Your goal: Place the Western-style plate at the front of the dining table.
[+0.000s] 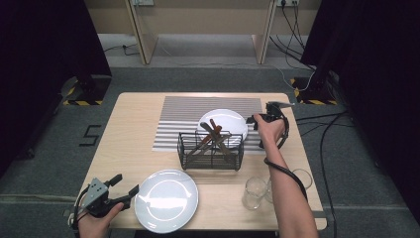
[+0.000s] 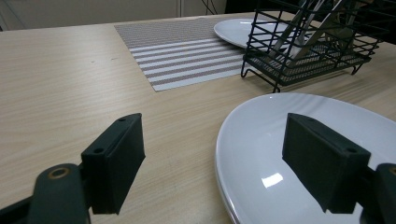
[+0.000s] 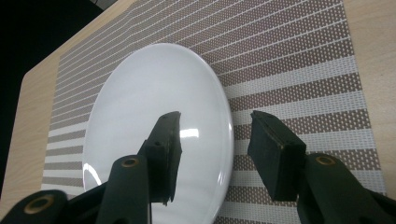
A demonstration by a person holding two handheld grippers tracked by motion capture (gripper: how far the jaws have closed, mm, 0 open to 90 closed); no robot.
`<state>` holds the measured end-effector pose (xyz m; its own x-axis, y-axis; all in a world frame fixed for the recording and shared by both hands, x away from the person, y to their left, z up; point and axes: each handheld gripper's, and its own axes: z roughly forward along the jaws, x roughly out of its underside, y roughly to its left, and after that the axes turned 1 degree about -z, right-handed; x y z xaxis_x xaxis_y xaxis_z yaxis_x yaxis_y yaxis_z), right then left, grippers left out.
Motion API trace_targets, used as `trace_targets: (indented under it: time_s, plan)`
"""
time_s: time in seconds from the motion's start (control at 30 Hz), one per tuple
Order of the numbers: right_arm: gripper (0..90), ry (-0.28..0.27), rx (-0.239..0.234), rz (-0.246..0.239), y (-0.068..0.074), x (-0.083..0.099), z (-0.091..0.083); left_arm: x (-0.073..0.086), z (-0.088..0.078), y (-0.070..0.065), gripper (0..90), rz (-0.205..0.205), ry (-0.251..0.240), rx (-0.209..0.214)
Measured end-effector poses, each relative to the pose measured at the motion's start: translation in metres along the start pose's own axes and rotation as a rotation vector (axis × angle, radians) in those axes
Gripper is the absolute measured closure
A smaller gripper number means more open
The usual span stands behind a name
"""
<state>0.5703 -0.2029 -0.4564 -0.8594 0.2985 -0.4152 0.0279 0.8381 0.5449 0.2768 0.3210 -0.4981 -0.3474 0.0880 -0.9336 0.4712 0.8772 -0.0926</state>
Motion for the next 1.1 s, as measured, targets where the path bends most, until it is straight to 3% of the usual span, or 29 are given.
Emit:
trace_targets:
  time_s: [0.43, 0.63, 1.1]
  plan:
    - [52.3, -0.005, -0.008, -0.016, -0.002, 0.006, -0.013, -0.011, 0.002, -0.001, 20.4, -0.005, -0.01, 0.031]
    - [52.1, -0.016, -0.017, -0.033, 0.001, 0.011, -0.026, -0.021, 0.004, -0.004, 20.1, -0.016, -0.021, 0.071]
    - [52.4, -0.046, -0.031, -0.097, 0.009, 0.027, -0.049, -0.058, 0.02, -0.02, 20.6, 0.051, -0.066, 0.15]
